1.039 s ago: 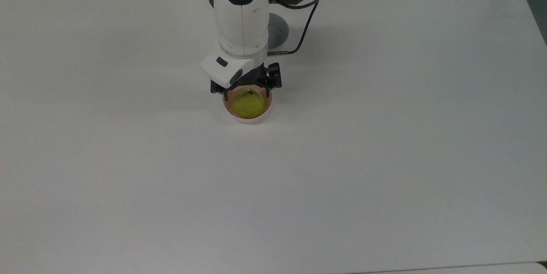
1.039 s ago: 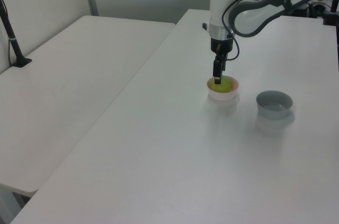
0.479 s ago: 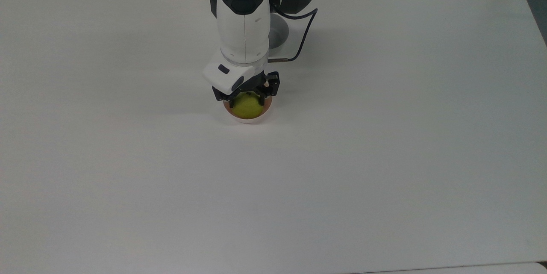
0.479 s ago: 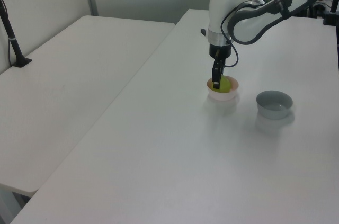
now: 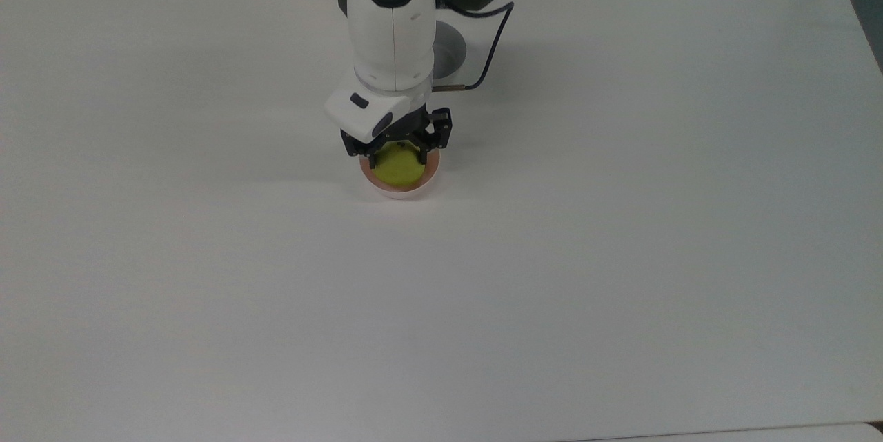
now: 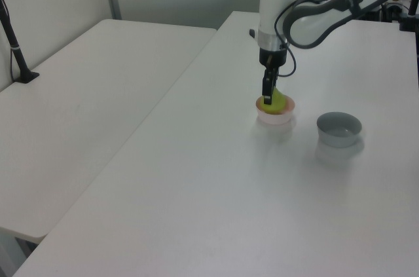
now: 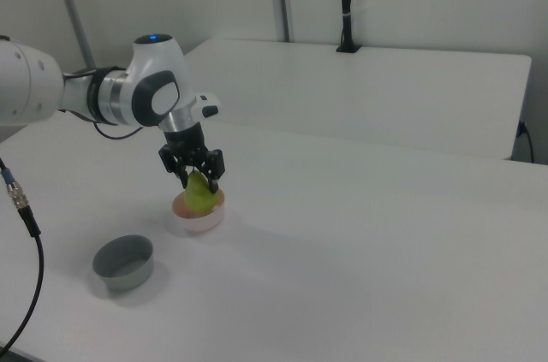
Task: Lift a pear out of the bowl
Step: 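Lift the pear up out of the pink bowl, then carry the pear sideways away from the bowls and lower it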
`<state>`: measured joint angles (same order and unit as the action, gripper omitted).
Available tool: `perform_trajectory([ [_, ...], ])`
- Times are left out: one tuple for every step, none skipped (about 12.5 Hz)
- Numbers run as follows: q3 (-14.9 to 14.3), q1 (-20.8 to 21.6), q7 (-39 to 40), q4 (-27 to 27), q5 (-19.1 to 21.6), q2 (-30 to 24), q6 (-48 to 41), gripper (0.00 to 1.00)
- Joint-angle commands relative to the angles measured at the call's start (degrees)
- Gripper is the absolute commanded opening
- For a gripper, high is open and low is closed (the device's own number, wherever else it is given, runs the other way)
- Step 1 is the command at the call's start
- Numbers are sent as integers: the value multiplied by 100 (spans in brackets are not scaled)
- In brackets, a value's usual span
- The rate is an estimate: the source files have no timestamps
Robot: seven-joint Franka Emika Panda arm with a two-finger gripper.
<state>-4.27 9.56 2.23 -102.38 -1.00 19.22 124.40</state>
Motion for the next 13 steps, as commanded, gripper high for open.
perform_trajectory([
  [49,2,-127,226,-76,-472,-906,0],
  [93,-15,-127,436,-76,-490,-1187,0],
  [102,-42,-127,586,-76,-525,-1408,0],
  [102,-59,-75,771,-76,-577,-1741,0],
  [102,-103,-48,868,-76,-682,-1996,0],
  [102,-138,-48,974,-67,-805,-2129,0],
  [67,-147,-56,1157,-41,-850,-2400,0],
  [23,-156,-39,1481,-23,-841,-2777,0],
  [-3,-208,-13,1711,-14,-833,-3077,0],
  [-21,-244,188,1843,-14,-841,-3289,0],
  [-195,-244,442,2010,12,-833,-3482,0],
  [-371,-305,697,2090,160,-824,-3519,0],
  [-460,-393,987,2100,301,-824,-3511,0],
])
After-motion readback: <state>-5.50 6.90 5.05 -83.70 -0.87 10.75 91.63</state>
